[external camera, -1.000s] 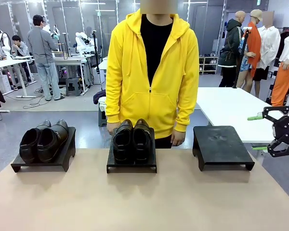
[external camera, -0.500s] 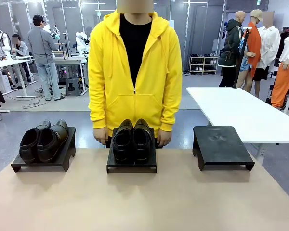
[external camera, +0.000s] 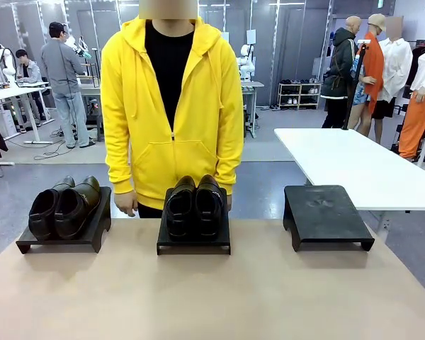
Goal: Place the shoes on the stand as instructed by the person.
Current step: Pick up another pair of Shoes and place it on the Shoes Stand indicated by the person.
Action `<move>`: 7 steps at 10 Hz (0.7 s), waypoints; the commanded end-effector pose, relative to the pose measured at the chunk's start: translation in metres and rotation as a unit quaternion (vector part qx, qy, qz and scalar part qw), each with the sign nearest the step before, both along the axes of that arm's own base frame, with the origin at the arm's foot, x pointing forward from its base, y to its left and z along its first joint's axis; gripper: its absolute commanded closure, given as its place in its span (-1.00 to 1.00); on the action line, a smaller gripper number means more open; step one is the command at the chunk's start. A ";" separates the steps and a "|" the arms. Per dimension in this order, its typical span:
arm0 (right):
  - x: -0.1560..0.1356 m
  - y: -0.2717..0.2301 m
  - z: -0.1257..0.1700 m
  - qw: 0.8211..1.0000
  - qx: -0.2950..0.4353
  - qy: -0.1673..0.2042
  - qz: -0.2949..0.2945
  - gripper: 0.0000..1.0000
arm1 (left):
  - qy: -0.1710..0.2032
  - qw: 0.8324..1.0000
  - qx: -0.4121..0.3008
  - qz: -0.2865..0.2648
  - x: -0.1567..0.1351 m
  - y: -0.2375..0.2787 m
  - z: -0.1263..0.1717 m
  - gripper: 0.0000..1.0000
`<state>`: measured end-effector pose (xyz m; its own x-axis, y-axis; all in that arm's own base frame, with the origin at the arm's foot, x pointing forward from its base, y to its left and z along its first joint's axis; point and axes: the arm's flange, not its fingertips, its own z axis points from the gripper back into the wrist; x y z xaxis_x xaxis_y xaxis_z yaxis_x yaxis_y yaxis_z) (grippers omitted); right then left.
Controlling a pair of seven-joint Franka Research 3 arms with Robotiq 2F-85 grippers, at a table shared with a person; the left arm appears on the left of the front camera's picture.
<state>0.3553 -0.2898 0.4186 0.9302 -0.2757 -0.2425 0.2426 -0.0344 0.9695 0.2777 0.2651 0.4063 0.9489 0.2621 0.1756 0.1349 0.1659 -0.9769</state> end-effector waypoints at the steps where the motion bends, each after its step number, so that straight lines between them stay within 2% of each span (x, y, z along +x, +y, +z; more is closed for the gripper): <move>1: -0.008 0.005 0.012 1.000 -0.003 -0.008 0.008 -1.00 | -0.006 1.000 0.004 -0.004 -0.003 -0.002 0.002 -1.00; 7: -0.008 0.005 0.012 1.000 -0.003 -0.008 0.008 -1.00 | -0.006 1.000 0.004 -0.004 -0.003 -0.002 0.002 -1.00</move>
<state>0.3524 -0.2876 0.4298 0.9372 -0.2694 -0.2216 0.2228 -0.0262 0.9745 0.2777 0.2651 0.4063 0.9490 0.2620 0.1756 0.1349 0.1660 -0.9769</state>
